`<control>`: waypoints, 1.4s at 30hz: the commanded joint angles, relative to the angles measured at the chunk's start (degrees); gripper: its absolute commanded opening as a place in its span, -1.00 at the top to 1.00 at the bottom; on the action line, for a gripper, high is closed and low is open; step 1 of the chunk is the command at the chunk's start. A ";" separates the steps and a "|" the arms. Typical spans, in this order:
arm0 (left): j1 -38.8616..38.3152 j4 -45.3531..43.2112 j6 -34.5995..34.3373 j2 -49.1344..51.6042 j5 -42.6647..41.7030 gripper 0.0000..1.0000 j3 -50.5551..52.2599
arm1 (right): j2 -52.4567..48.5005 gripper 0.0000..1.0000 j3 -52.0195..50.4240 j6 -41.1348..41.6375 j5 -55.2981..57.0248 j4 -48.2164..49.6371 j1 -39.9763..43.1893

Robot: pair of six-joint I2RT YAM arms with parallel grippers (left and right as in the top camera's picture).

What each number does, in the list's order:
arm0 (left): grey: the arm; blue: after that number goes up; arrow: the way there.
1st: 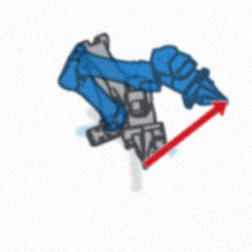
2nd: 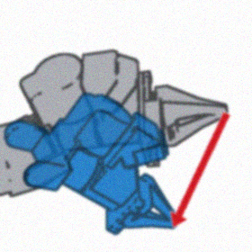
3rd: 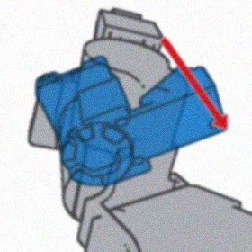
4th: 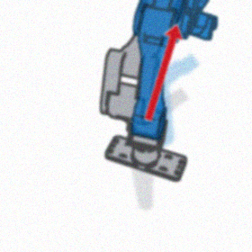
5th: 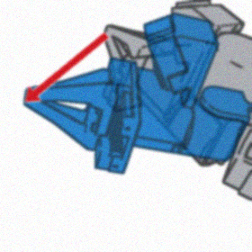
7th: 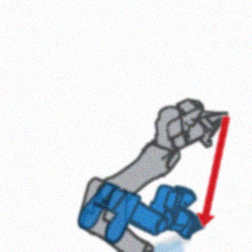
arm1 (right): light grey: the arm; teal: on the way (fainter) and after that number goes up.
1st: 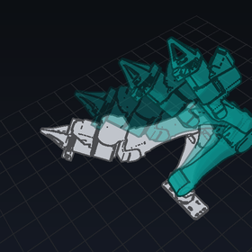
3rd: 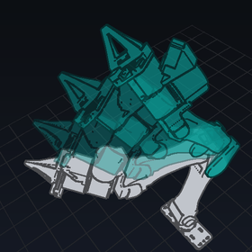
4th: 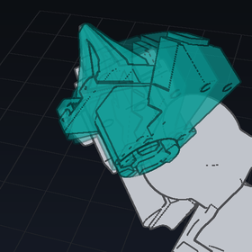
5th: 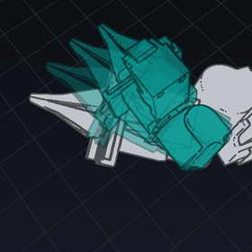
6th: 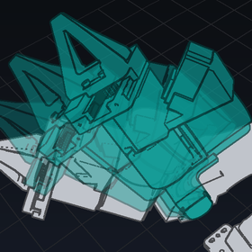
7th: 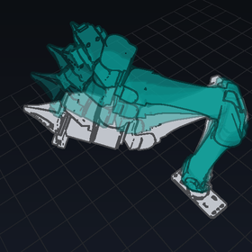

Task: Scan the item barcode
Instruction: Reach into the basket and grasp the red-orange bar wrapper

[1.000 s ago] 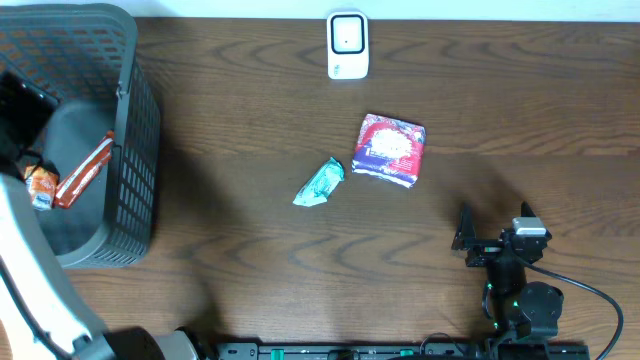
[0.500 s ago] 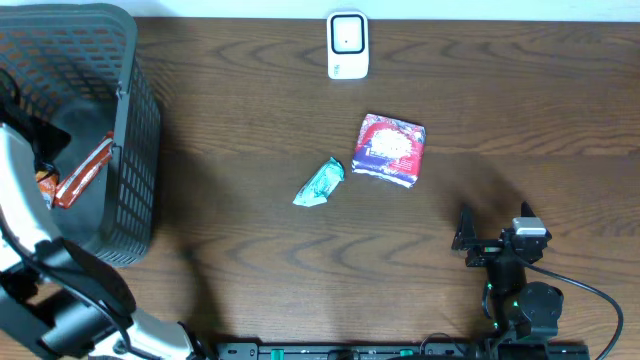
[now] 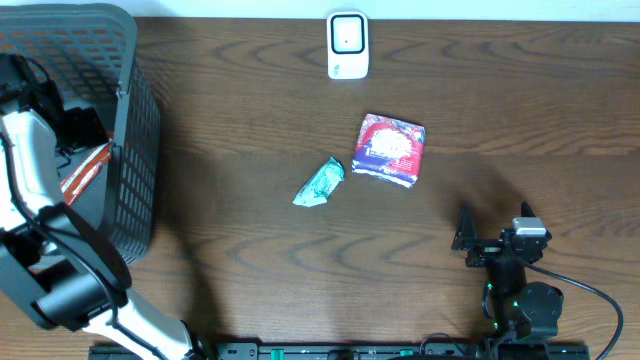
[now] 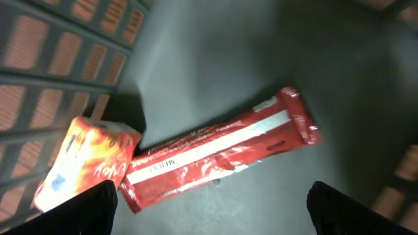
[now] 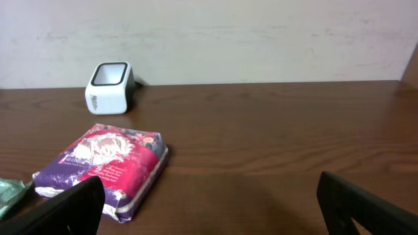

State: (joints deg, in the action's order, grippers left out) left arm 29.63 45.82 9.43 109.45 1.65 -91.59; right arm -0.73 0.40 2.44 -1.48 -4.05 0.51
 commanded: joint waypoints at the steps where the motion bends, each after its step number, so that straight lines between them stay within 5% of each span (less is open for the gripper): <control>1: 0.52 -0.50 5.29 3.13 0.22 -0.85 0.79 | 0.24 -0.99 -0.04 0.70 0.28 -0.28 0.90; 11: 0.57 -2.08 11.13 11.34 -0.13 -0.75 0.79 | 0.24 -0.99 -0.04 0.70 0.28 -0.26 0.90; 16: 0.83 -2.19 11.06 13.51 -0.20 -0.33 1.01 | 0.24 -0.99 -0.04 0.70 0.28 -0.28 0.90; 19: 0.94 -1.57 10.86 14.36 -3.91 -0.27 1.99 | 0.24 -0.98 -0.04 0.70 0.28 -0.28 0.90; 20: 0.94 -1.42 10.84 14.58 -5.66 -0.16 2.34 | 0.24 -0.99 -0.04 0.70 0.28 -0.28 0.90; 24: 0.94 -1.14 7.61 14.38 -7.04 0.85 2.67 | 0.24 -0.98 -0.04 0.70 0.28 -0.28 0.90; 36: 0.87 -2.08 -11.28 -4.63 -7.41 0.85 2.32 | 0.24 -0.99 -0.04 0.70 0.28 -0.28 0.90; 42: 0.81 -3.45 -21.94 -18.99 -18.99 0.85 2.32 | 0.24 -0.99 -0.04 0.70 0.28 -0.28 0.90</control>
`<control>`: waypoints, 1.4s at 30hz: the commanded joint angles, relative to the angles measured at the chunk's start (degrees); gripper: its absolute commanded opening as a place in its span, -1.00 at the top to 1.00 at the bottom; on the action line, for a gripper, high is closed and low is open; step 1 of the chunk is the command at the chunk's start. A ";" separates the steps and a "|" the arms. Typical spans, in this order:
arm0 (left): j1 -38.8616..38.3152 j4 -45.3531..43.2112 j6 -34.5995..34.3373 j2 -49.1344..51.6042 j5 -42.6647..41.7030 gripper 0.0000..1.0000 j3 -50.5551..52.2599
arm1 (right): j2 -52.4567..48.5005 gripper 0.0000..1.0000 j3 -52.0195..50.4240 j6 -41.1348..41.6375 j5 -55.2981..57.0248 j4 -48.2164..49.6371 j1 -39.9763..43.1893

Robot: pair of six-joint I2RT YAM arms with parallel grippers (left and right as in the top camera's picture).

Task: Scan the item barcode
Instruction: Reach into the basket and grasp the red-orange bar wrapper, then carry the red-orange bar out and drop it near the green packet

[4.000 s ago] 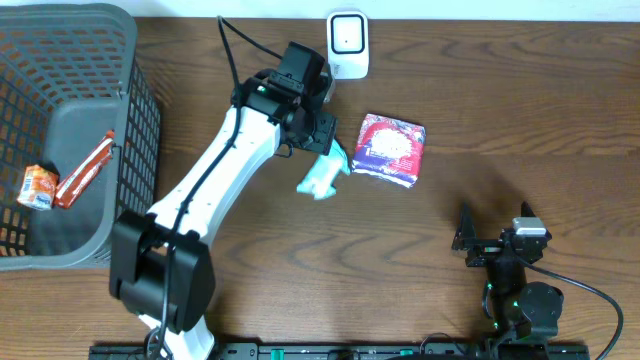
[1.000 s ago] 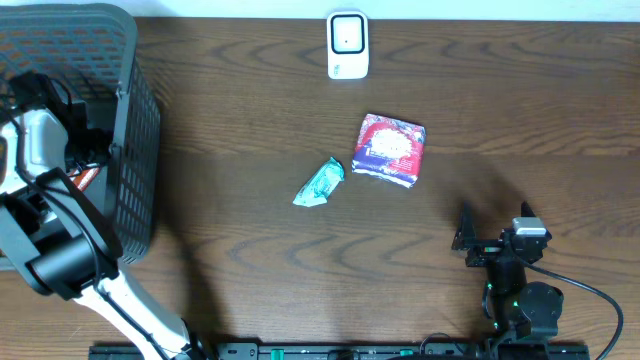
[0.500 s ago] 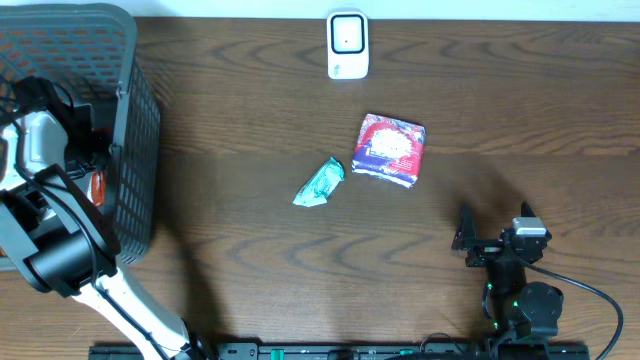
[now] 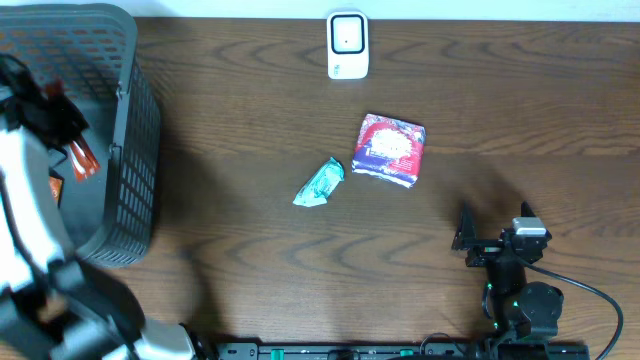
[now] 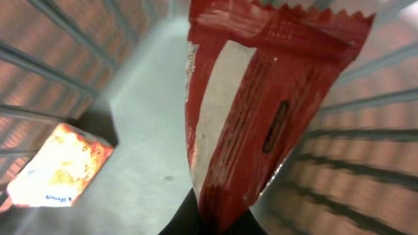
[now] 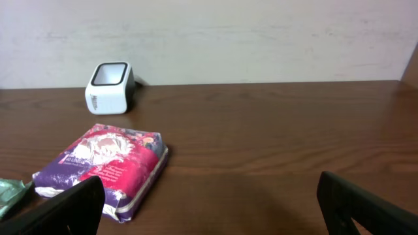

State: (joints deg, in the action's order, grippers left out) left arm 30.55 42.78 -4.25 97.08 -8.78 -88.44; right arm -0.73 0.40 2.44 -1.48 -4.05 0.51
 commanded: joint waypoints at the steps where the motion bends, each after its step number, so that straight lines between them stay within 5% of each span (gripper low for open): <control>1: -0.15 -0.55 -8.57 -8.85 -11.63 0.85 -0.83 | 0.24 -0.99 -0.04 0.70 0.28 -0.28 0.90; 6: -2.01 -0.46 -8.57 -16.98 -21.33 0.86 -0.83 | 0.24 -0.99 -0.04 0.70 0.28 -0.28 0.90; 23: -24.79 1.86 -8.55 -23.98 -21.66 0.85 -0.81 | 0.24 -0.99 -0.04 0.70 0.28 -0.26 0.90; 36: -36.61 3.39 -8.85 -13.68 -21.62 0.85 -0.63 | 0.24 -0.98 -0.04 0.70 0.28 -0.28 0.90; 42: -40.41 3.43 -14.58 -2.86 -21.66 0.86 -0.63 | 0.24 -0.99 -0.04 0.70 0.28 -0.28 0.90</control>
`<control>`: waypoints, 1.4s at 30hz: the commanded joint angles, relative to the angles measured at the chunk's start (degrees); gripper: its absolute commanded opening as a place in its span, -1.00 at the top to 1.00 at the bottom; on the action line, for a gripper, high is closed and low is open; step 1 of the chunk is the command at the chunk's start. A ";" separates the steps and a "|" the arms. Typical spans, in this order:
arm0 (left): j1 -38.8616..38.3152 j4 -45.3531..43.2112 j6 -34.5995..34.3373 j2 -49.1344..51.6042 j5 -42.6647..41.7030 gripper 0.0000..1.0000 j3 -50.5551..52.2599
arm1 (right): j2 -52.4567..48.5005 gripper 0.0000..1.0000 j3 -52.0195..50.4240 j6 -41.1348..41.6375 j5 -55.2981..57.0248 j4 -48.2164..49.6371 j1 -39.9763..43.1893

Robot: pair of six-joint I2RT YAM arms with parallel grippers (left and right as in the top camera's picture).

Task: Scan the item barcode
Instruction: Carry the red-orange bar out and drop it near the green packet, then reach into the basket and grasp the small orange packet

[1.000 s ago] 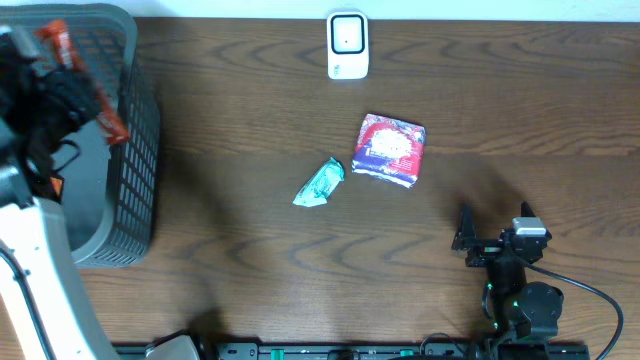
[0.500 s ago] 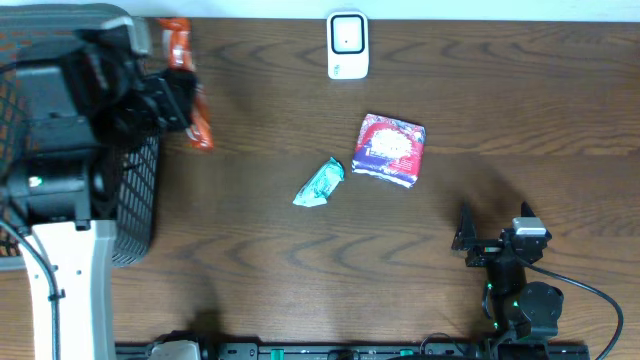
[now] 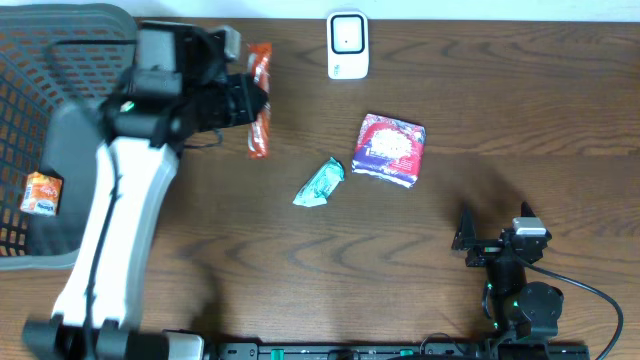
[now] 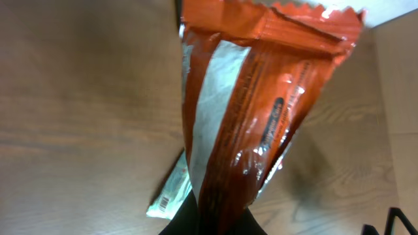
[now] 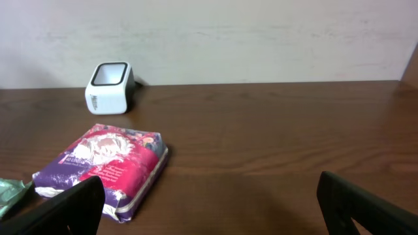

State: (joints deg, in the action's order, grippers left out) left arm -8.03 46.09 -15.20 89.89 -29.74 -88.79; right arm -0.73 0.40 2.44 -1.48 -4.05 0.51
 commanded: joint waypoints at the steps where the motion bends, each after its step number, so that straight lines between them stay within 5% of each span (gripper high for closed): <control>1: -2.54 0.11 -3.58 5.99 -0.70 0.85 -0.28 | 0.24 -0.99 -0.04 0.70 0.28 -0.28 0.90; 9: -7.19 -0.13 -3.56 17.99 -0.66 0.84 -0.31 | 0.24 -0.99 -0.04 0.70 0.28 -0.28 0.90; 11: -7.65 -0.37 -3.56 19.93 -0.68 0.49 -0.31 | 0.24 -0.99 -0.04 0.70 0.28 -0.28 0.90; 12: -7.80 -0.79 -3.56 21.00 -0.68 0.05 -0.31 | 0.24 -0.98 -0.04 0.70 0.28 -0.28 0.90; 14: -7.67 -1.29 -3.54 21.29 -0.68 -0.18 -0.31 | 0.24 -0.98 -0.04 0.70 0.28 -0.28 0.90; 31: 3.58 -3.50 -3.10 -2.12 -0.68 -0.24 -4.35 | 0.24 -0.99 -0.04 0.70 0.28 -0.28 0.90; 38: 21.09 -9.38 -2.47 -13.99 2.36 -0.25 -4.35 | 0.24 -0.99 -0.04 0.70 0.28 -0.26 0.90; 42: 31.06 -8.92 -0.98 -15.87 16.15 -0.27 -4.35 | 0.24 -0.98 -0.04 0.70 0.28 -0.26 0.90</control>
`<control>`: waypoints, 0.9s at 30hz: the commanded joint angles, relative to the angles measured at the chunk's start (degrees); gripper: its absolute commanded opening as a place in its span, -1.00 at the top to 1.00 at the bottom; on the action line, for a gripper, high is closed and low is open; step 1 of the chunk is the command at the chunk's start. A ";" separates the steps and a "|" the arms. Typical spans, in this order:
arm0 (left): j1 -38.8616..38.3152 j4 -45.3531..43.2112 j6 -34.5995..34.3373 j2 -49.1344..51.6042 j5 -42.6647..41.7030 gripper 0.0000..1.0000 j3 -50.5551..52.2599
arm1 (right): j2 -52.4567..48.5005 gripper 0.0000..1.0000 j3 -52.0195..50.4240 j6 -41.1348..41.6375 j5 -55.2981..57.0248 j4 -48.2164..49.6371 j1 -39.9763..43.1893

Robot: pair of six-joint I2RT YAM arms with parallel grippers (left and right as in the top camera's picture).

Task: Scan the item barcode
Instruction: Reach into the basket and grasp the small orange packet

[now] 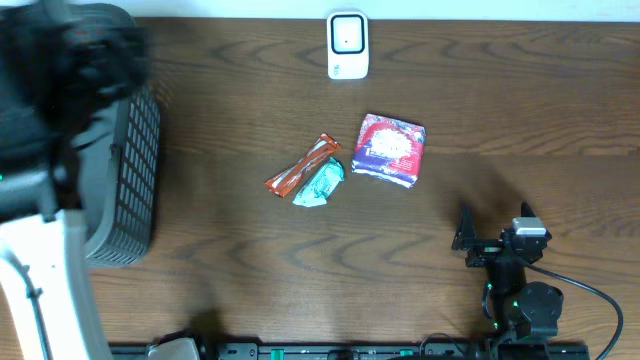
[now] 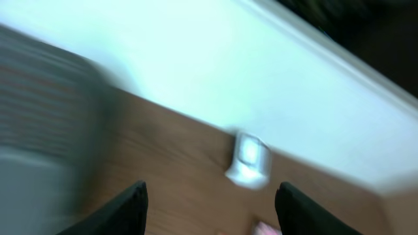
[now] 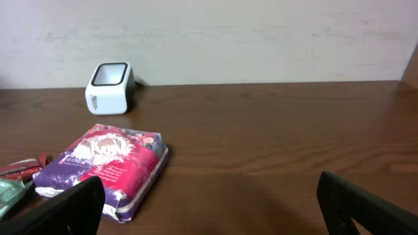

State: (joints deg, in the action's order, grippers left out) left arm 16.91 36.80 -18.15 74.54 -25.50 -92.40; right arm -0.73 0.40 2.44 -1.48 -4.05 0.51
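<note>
The long red wrapper (image 1: 300, 167) lies flat on the table, its end against a green packet (image 1: 320, 183); its tip (image 3: 23, 166) shows in the right wrist view. The white scanner (image 1: 347, 45) stands at the far edge, also seen as a blurred scanner (image 2: 248, 156). My left gripper (image 2: 212, 192) is open and empty, high at the far left; its arm is a blur over the basket (image 1: 135, 170). My right gripper (image 1: 495, 228) rests open near the front right.
A purple-pink packet (image 1: 390, 150) lies right of the green packet, in front of the scanner. The dark mesh basket takes up the table's left end. The left wrist view is motion-blurred.
The red wrapper, then held in my left gripper over the table left of the scanner, now lies on the table beside the green packet. My left gripper is open and back over the basket.
My left gripper was open in the basket above the red wrapper and an orange packet. Then it was shut on the wrapper, raised inside the basket. Then it held it over the table near the scanner. Now the wrapper lies mid-table. The right arm never moved.
</note>
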 commanded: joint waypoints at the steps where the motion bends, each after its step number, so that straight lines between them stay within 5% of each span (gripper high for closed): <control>1: 7.76 0.90 3.13 -0.39 15.39 -0.26 -0.72 | 0.24 -0.98 -0.04 0.70 0.28 -0.26 0.90; 5: 11.32 3.43 5.07 2.58 28.65 -0.26 0.33 | 0.24 -0.98 -0.04 0.70 0.28 -0.28 0.90; 12: 11.37 6.64 18.45 13.60 46.75 -0.27 4.61 | 0.24 -0.99 -0.04 0.70 0.28 -0.28 0.90; 16: 11.43 8.20 27.89 19.78 48.09 -0.25 6.78 | 0.24 -0.99 -0.04 0.70 0.28 -0.26 0.90; 27: 14.16 7.50 36.17 33.29 50.69 -0.09 7.80 | 0.24 -0.99 -0.04 0.70 0.28 -0.28 0.90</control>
State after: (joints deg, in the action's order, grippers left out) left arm 29.15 44.29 13.85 104.97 23.14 -84.71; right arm -0.73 0.40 2.44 -1.48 -4.05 0.51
